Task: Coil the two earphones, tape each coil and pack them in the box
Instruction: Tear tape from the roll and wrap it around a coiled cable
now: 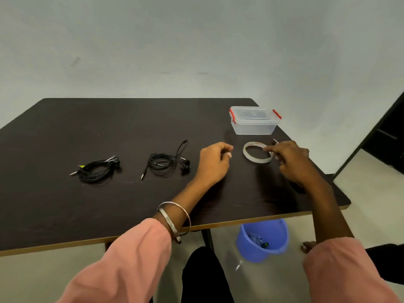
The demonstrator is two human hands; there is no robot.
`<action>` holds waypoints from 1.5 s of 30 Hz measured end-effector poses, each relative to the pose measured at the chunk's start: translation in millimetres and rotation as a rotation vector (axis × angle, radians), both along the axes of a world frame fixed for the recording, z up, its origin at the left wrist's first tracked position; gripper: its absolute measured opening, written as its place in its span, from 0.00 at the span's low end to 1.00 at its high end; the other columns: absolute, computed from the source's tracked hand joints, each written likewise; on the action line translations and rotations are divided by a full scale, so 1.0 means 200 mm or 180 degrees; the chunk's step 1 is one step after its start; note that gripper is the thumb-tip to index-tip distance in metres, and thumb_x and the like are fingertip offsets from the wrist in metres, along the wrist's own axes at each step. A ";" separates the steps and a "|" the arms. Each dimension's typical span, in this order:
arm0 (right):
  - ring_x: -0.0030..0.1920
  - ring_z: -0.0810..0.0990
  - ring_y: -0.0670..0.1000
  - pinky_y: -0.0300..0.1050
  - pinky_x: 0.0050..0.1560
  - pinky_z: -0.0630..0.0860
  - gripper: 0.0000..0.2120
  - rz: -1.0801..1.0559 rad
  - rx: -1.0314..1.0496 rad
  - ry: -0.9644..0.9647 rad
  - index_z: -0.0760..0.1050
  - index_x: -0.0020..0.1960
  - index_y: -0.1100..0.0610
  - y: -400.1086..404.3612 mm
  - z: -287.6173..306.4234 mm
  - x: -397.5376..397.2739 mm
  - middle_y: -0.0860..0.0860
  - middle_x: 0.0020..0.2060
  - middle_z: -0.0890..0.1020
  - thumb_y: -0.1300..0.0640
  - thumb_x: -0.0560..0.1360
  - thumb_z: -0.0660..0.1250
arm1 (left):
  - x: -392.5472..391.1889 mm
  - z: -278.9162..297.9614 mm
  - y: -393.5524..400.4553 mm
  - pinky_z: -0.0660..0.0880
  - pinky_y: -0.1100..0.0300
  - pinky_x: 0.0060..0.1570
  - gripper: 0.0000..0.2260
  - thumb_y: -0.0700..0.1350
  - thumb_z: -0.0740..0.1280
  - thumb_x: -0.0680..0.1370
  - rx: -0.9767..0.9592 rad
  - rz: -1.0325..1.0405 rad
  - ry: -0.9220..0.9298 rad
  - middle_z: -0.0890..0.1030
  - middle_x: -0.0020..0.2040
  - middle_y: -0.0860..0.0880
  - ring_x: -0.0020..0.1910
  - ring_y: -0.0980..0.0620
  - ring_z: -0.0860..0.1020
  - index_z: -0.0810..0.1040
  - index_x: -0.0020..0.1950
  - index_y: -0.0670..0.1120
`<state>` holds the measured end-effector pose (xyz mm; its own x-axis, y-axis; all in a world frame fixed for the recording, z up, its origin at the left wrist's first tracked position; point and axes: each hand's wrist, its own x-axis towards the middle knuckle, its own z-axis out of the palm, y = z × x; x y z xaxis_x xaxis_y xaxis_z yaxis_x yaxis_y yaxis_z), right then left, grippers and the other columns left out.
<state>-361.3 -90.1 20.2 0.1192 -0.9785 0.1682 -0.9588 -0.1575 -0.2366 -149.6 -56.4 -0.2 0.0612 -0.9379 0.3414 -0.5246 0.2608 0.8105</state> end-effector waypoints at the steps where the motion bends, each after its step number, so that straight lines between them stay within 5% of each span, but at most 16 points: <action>1: 0.69 0.67 0.58 0.55 0.69 0.60 0.24 0.0025 0.0158 0.0090 0.76 0.64 0.48 -0.01 0.00 0.00 0.55 0.67 0.71 0.69 0.74 0.66 | -0.01 -0.02 -0.01 0.72 0.67 0.54 0.11 0.36 0.64 0.77 0.0047 0.0021 -0.0043 0.83 0.52 0.46 0.52 0.53 0.80 0.81 0.57 0.42; 9: 0.70 0.63 0.54 0.54 0.66 0.56 0.20 0.0224 0.0091 0.0125 0.76 0.63 0.48 0.00 0.02 0.11 0.50 0.67 0.72 0.66 0.75 0.66 | 0.01 -0.07 0.00 0.76 0.62 0.52 0.09 0.35 0.65 0.76 -0.0260 0.0198 0.0017 0.83 0.50 0.47 0.48 0.54 0.80 0.82 0.53 0.43; 13: 0.58 0.76 0.53 0.49 0.60 0.71 0.10 0.0826 -0.0551 -0.1072 0.81 0.55 0.53 0.06 0.03 0.29 0.50 0.52 0.83 0.60 0.76 0.67 | 0.09 0.01 0.04 0.76 0.62 0.44 0.08 0.37 0.66 0.75 -0.0884 0.0596 0.0439 0.84 0.45 0.49 0.41 0.55 0.80 0.83 0.51 0.44; 15: 0.47 0.80 0.51 0.41 0.52 0.76 0.07 0.0829 -0.0377 -0.1783 0.83 0.50 0.56 0.09 0.02 0.44 0.49 0.44 0.84 0.56 0.76 0.68 | 0.20 0.08 0.07 0.76 0.61 0.44 0.06 0.39 0.67 0.75 -0.0979 0.0972 0.0595 0.84 0.43 0.48 0.39 0.53 0.80 0.82 0.49 0.45; 16: 0.44 0.82 0.52 0.45 0.50 0.78 0.09 0.0817 -0.0237 -0.2083 0.83 0.46 0.56 0.09 0.01 0.52 0.49 0.41 0.85 0.53 0.76 0.68 | 0.28 0.10 0.09 0.76 0.59 0.45 0.05 0.41 0.67 0.75 -0.0952 0.1215 0.0552 0.84 0.43 0.48 0.40 0.52 0.80 0.82 0.48 0.46; 19: 0.40 0.82 0.56 0.56 0.48 0.79 0.18 0.0740 0.0095 -0.2454 0.82 0.38 0.56 0.11 -0.02 0.73 0.53 0.35 0.84 0.42 0.74 0.66 | 0.53 0.16 0.13 0.74 0.56 0.48 0.05 0.44 0.67 0.76 -0.0311 0.1848 -0.0234 0.84 0.44 0.47 0.46 0.48 0.81 0.83 0.45 0.47; 23: 0.40 0.80 0.46 0.43 0.45 0.73 0.21 0.0361 0.0302 -0.2613 0.81 0.40 0.64 0.11 -0.02 0.95 0.57 0.39 0.84 0.44 0.74 0.69 | 0.74 0.12 0.13 0.69 0.55 0.42 0.13 0.53 0.69 0.75 0.0845 0.1920 -0.0958 0.83 0.48 0.41 0.50 0.39 0.79 0.83 0.48 0.44; 29: 0.43 0.80 0.46 0.37 0.42 0.72 0.05 0.0811 0.0164 -0.2311 0.83 0.46 0.58 0.11 -0.01 1.09 0.50 0.40 0.83 0.58 0.75 0.69 | 0.79 0.04 0.11 0.77 0.51 0.45 0.15 0.54 0.74 0.70 0.1260 0.1674 -0.1121 0.82 0.46 0.41 0.48 0.39 0.80 0.81 0.47 0.43; 34: 0.58 0.72 0.54 0.51 0.61 0.71 0.10 0.1878 -0.0142 -0.0893 0.81 0.56 0.55 0.11 -0.05 1.12 0.52 0.55 0.77 0.58 0.77 0.66 | 0.80 0.03 0.10 0.83 0.51 0.37 0.08 0.45 0.72 0.73 0.1338 0.1696 -0.0299 0.83 0.40 0.40 0.31 0.44 0.83 0.81 0.45 0.41; 39: 0.64 0.65 0.55 0.51 0.65 0.65 0.15 0.2026 -0.0023 -0.0153 0.76 0.64 0.53 0.16 -0.11 1.15 0.53 0.65 0.70 0.58 0.79 0.61 | 0.80 0.07 0.12 0.83 0.51 0.36 0.09 0.42 0.65 0.79 0.1402 0.1391 0.0519 0.81 0.48 0.38 0.34 0.42 0.83 0.80 0.50 0.36; 45: 0.68 0.56 0.54 0.49 0.64 0.57 0.22 0.2155 0.0040 0.0220 0.73 0.66 0.45 0.17 -0.12 1.09 0.51 0.70 0.62 0.64 0.78 0.59 | 0.78 0.05 0.11 0.82 0.57 0.36 0.10 0.42 0.73 0.74 0.1354 0.1102 -0.0047 0.84 0.48 0.42 0.32 0.46 0.84 0.82 0.54 0.41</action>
